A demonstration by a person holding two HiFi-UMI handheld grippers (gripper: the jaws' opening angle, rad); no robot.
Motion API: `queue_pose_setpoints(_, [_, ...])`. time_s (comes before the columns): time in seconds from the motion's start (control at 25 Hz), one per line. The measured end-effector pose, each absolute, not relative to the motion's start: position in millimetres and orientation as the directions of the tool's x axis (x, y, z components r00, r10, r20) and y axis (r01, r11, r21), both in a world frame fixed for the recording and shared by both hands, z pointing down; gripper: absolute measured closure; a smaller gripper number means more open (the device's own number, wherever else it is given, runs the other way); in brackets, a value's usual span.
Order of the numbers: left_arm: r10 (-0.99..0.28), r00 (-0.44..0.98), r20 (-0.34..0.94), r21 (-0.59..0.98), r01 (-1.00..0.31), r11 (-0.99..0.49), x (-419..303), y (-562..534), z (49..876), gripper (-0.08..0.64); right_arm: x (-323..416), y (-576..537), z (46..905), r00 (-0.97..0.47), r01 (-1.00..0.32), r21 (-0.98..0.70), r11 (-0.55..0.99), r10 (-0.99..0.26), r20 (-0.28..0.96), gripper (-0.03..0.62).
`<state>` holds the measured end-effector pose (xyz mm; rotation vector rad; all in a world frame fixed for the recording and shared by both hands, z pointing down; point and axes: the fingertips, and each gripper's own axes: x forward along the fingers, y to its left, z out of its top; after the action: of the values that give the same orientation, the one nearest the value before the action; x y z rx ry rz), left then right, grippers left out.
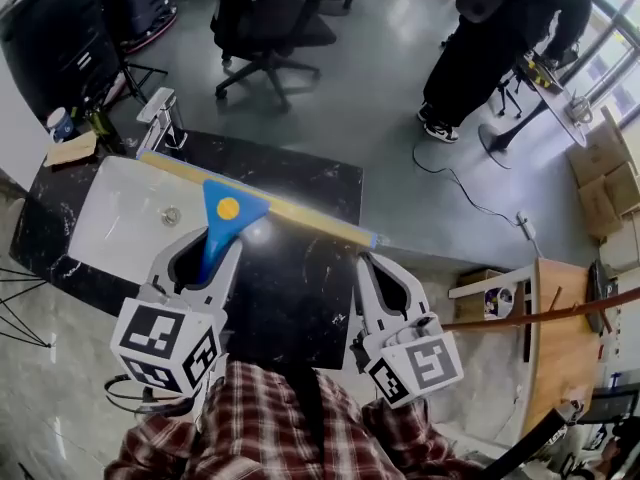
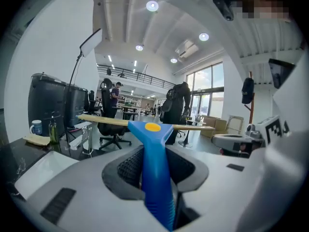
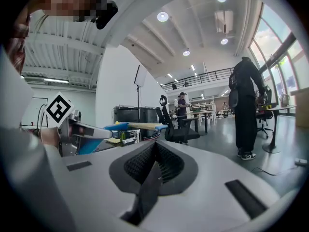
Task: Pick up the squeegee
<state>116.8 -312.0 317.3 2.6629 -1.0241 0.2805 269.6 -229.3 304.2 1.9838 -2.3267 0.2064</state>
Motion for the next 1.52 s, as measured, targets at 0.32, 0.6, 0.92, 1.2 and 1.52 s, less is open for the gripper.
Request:
queue_pose_setpoints(0.32, [-0.627,0.76,0.171,0.167,-0.649,-0.742,116.6,-313.6,280.3,0.423,263.3,-235.4,296.0,-0.154,-0.988,-0.033,0.151,-0.979,0.13,0.581])
queue_pose_setpoints(0.6, [-0.631,0.758,0.166,0.163,-0.652,-0.741,120.3,-312.7,279.3,0.423,258.0,-236.3,297.3,-0.177,-0.984,-0.038,0.173,-0.975,0.131,0.581])
queue_pose_setpoints(0.92, [-0.628,0.761,0.163,0.159,-0.649,-0.744,129.5,-305.1,276.6,0.423,258.6,-232.4,300.7,-0.213,-0.977,-0.052,0.208,-0.966,0.144,0.581])
queue_pose_setpoints(1.2, [-0.63,0.76,0.163,0.15,-0.65,-0.745,138.1,-298.8,275.3,0.423,263.9,-229.3,301.6,-0.23,-0.973,-0.057,0.224,-0.963,0.144,0.581])
queue_pose_setpoints(1.52, [-0.632,0.756,0.169,0.146,-0.653,-0.743,139.3,-293.7,276.8,0.423,260.9,-229.2,303.8,-0.247,-0.969,-0.06,0.241,-0.957,0.149,0.581])
